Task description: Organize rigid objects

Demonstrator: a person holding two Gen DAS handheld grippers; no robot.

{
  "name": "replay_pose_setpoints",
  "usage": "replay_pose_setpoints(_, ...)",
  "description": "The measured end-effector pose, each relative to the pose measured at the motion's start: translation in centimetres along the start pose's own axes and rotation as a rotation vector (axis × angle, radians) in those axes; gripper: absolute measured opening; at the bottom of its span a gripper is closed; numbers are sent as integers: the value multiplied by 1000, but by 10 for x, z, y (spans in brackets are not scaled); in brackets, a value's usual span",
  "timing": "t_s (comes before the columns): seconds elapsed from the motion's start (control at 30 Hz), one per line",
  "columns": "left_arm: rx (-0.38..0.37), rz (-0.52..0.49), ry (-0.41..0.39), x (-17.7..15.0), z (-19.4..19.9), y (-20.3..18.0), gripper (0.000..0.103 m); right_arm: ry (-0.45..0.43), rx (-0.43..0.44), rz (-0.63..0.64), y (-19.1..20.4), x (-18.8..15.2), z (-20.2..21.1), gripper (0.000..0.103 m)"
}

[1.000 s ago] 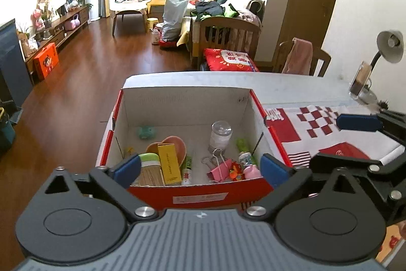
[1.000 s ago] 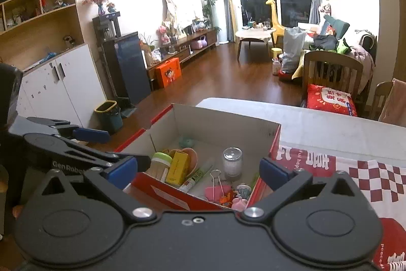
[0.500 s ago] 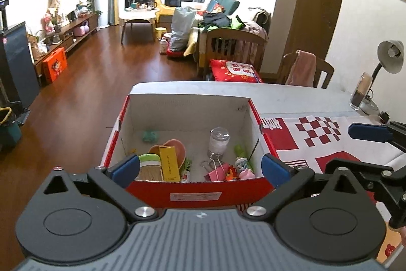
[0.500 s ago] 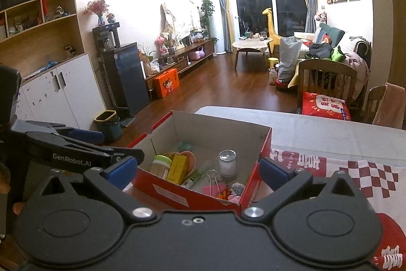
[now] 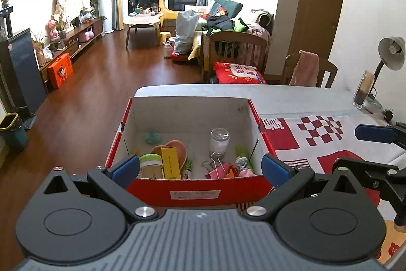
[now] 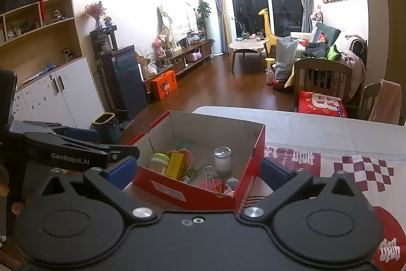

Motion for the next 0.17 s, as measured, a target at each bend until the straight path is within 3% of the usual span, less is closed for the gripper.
replay_pose_setpoints(0.17,2,0,17,-3,-4,-6,103,10,-23,-9,-15,-9,2,103)
Point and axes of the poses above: each gripper's, at about its wrist camera, not at the fingertips, and z roughly against the way its jaws point, y to its left, x to its top, the point moved 8 cm from there along -z, roughly the way its jaws point, and after that the axes turned 5 degrees about z, right-handed, at the moved point
